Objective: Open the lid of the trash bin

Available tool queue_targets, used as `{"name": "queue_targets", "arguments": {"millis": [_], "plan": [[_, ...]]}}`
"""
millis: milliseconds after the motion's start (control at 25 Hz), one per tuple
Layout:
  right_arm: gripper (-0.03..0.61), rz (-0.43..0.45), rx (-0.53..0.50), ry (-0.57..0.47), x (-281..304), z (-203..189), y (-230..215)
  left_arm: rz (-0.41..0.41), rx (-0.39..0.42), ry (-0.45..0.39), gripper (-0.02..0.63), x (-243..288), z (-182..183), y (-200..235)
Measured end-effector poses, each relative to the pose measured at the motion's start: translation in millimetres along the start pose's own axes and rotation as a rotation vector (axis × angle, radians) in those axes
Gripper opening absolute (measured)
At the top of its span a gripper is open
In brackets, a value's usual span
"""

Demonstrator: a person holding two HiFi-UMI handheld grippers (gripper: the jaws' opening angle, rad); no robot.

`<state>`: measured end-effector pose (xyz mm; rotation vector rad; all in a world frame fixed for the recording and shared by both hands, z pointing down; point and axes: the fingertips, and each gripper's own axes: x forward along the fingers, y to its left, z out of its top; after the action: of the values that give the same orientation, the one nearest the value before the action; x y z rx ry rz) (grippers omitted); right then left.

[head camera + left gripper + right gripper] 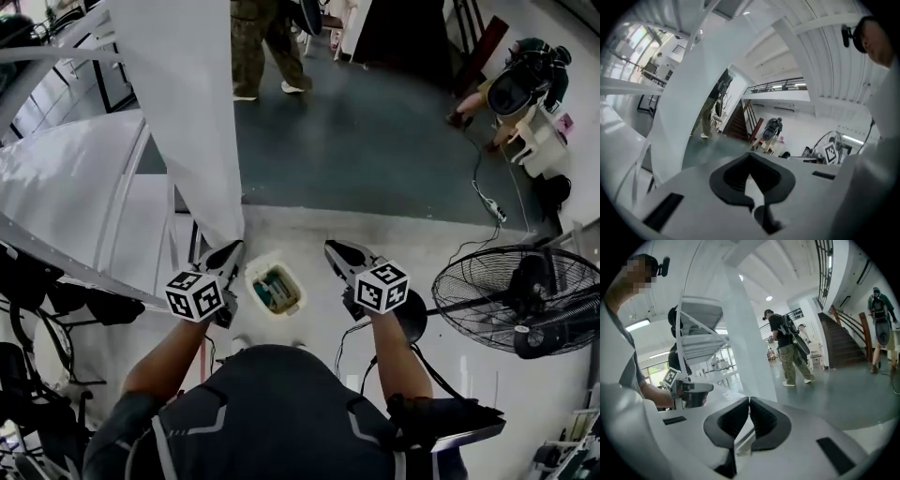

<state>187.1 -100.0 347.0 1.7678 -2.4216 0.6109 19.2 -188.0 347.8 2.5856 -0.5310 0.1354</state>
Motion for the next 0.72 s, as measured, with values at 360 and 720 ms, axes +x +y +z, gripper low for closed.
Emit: {"name": "queue_targets", "arguments": {"millis": [360, 720], "plan": [[0.028, -0.029, -0.124, -0.192, -51.8, 125.1, 29.0, -0.046, 0.181, -0.094, 0.006, -16.8, 100.2, -54.4], [0.028, -0.073, -0.265, -0.312, -86.1, 190.5, 50.6, -0.070, 0.318, -0.190, 0.006, -29.3, 175.9, -106.4]]}}
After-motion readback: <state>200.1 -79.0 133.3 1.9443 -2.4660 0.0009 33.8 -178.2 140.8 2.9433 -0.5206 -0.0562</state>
